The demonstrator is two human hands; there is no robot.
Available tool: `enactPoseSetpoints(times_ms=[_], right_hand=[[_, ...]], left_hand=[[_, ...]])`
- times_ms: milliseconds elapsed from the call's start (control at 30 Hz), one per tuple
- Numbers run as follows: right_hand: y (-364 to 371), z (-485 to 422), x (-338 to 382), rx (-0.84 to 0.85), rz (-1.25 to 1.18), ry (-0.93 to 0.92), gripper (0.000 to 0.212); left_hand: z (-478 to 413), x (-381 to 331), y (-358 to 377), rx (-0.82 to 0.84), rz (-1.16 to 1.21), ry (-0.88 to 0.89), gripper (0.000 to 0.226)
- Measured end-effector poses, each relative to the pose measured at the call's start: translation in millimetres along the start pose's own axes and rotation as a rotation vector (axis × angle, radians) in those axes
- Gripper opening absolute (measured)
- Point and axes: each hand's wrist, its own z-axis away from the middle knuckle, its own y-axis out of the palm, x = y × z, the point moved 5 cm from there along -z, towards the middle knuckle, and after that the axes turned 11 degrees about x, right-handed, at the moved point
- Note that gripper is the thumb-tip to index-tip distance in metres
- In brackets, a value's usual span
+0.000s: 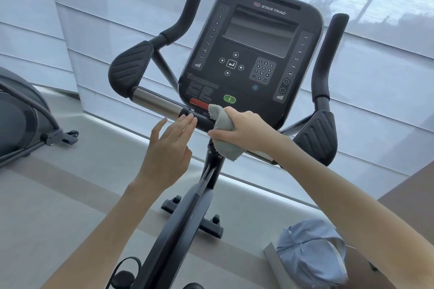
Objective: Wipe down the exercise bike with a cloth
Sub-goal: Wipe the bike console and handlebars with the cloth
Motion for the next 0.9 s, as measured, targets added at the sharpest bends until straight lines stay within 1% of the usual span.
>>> enactPoseSetpoints(times_ms=[33,100,233,333,400,533,600,733,800,900], right_hand=[[-0.9,4.2,-5.3,0.036,-0.042,0.024,0.053],[-2.4,17.0,-15.2,0.081,-0.011,0.038,0.055],[-4.4,52.7,-31.4,0.078,0.249,0.018,0.057],[-3.6,64.1,-31.8,0.066,0.347,0.003,0.058],[-1.5,62.5,-26.1,0.022,0.413,0.000,0.059],[9.0,46.6,-2.6,-0.134,0.592,-0.064,0.062],[9.5,31.9,13.9,-0.233,0.587,-0.107,0.059],[17.8,-10.9,37.7,-0.261,0.587,-0.112,0.050],[18.5,-31.2,47.2,-0.235,0.526,-0.118,0.047],[17.5,-56.7,54.8,-0.136,0.357,-0.136,0.044]], left_hand=[[0.0,0.1,0.0,0.005,-0.008,-0.007,0.059],[0.1,0.2,0.0,0.008,-0.012,-0.021,0.060],[-0.2,-1.5,0.2,-0.004,-0.003,-0.032,0.060],[-0.4,-2.3,-0.3,-0.010,-0.006,-0.028,0.059],[0.0,-1.1,-1.2,-0.019,-0.010,-0.013,0.057],[2.3,4.8,-5.5,-0.078,0.005,-0.012,0.048],[4.2,9.4,-8.8,-0.111,0.008,-0.032,0.047],[8.8,21.2,-13.0,-0.156,0.010,-0.062,0.048],[11.8,28.2,-15.0,-0.170,0.009,-0.080,0.047],[18.2,36.6,-16.5,-0.176,0.012,-0.102,0.048]])
